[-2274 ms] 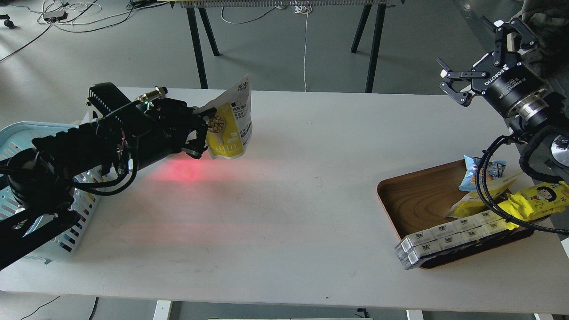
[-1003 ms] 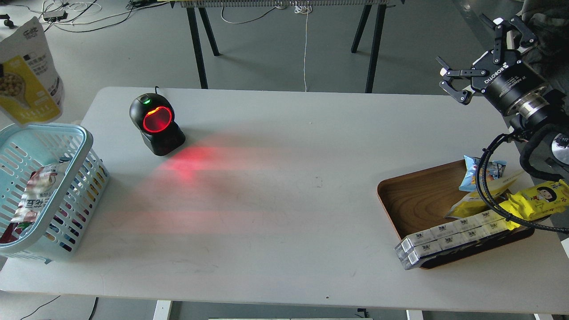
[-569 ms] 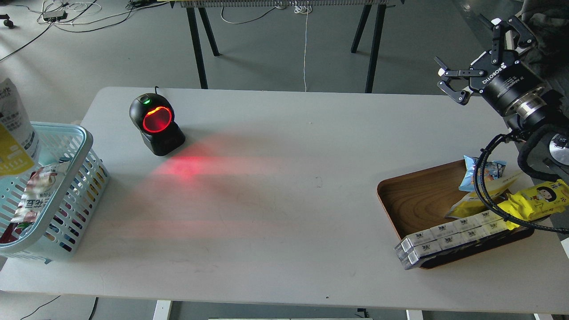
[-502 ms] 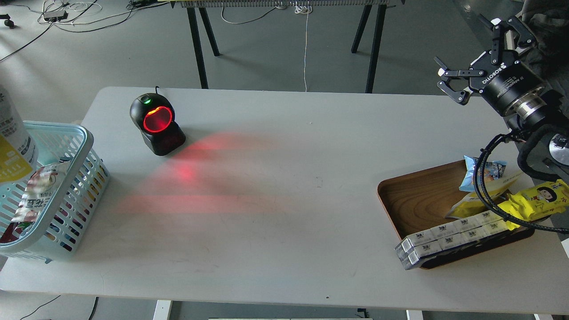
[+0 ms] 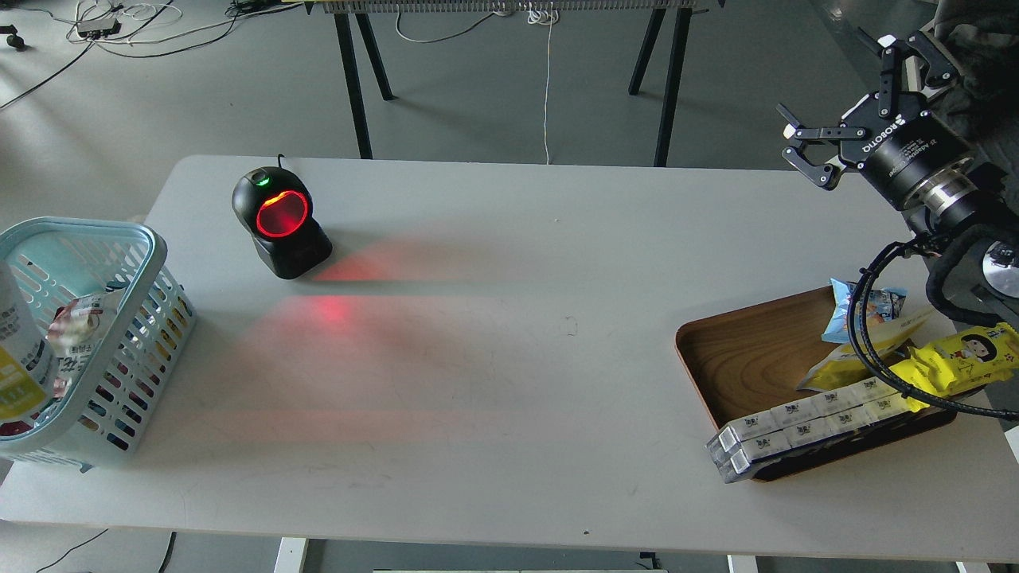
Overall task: Scan snack and place in basket
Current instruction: 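Release the yellow packet into the blue basket with the left gripper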
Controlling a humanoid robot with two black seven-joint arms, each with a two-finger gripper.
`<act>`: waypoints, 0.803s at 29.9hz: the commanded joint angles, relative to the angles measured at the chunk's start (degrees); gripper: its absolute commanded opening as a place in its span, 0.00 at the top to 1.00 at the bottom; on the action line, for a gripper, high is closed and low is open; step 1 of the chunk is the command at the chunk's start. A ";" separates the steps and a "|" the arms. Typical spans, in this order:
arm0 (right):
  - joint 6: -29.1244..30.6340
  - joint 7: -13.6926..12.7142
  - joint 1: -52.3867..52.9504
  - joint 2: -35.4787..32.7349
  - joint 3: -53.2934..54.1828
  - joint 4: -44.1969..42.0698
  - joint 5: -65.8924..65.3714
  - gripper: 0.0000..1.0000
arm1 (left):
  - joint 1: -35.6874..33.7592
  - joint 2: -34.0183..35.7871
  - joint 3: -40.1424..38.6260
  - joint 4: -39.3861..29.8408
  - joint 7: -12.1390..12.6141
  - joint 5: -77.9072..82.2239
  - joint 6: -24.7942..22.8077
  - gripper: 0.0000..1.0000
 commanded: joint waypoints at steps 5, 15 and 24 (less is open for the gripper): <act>0.00 0.00 -0.09 0.01 -0.09 0.00 0.00 0.01 | -0.79 0.04 -0.66 0.01 0.01 -0.67 0.00 0.14; 0.00 0.00 0.09 1.07 0.26 0.00 0.00 0.01 | -3.60 0.14 -19.71 0.01 0.01 -6.81 -0.84 0.01; 0.00 0.09 0.18 0.81 0.35 0.00 0.00 0.01 | -8.69 -16.72 -33.80 6.06 0.54 -34.59 -12.88 0.01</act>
